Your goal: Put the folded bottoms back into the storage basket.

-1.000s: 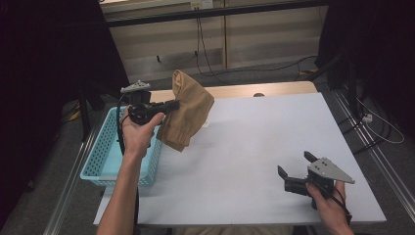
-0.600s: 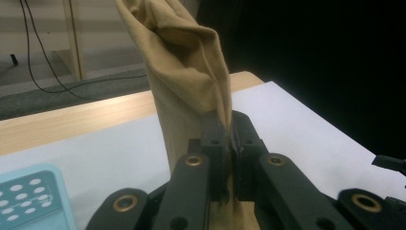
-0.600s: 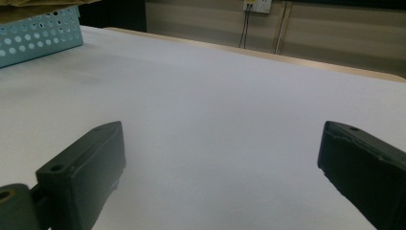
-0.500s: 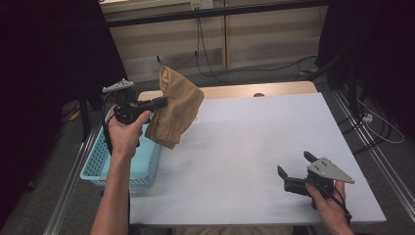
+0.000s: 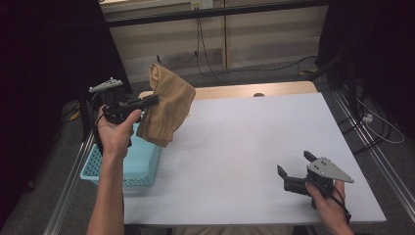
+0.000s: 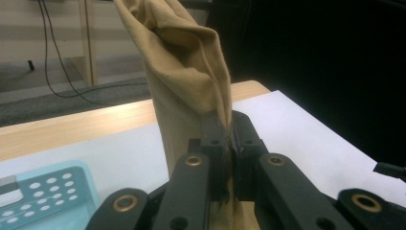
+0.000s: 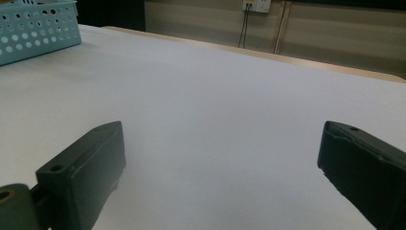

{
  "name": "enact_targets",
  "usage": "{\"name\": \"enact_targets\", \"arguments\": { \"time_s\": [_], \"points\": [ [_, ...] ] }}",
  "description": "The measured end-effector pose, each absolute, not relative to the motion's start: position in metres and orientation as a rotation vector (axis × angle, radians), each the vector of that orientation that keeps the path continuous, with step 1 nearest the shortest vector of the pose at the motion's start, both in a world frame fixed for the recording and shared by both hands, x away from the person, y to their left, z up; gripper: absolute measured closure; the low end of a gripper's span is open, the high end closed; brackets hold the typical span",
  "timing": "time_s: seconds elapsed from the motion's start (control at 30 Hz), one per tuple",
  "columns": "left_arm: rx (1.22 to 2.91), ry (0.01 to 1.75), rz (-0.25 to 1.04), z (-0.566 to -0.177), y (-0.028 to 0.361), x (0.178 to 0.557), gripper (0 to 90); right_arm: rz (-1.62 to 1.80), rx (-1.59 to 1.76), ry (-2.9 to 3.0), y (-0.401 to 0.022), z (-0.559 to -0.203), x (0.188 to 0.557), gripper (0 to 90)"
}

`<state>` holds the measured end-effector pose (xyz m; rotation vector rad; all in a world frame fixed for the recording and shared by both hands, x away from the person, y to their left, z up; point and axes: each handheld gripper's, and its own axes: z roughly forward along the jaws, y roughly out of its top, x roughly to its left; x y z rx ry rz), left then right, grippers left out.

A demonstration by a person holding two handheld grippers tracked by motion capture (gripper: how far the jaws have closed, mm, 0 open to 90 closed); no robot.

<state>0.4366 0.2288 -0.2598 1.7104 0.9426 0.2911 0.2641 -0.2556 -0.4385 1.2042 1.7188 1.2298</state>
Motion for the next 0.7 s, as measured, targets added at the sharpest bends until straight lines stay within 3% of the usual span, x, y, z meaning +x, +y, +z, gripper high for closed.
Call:
{"name": "enact_targets", "arguments": {
  "time_s": [0.7],
  "points": [
    [1.671,0.982,0.345,-0.254,0.271,0.421,86.6,1.229,1.205,1.724,-0.255,-0.439,0.265,2.2]
  ]
}}
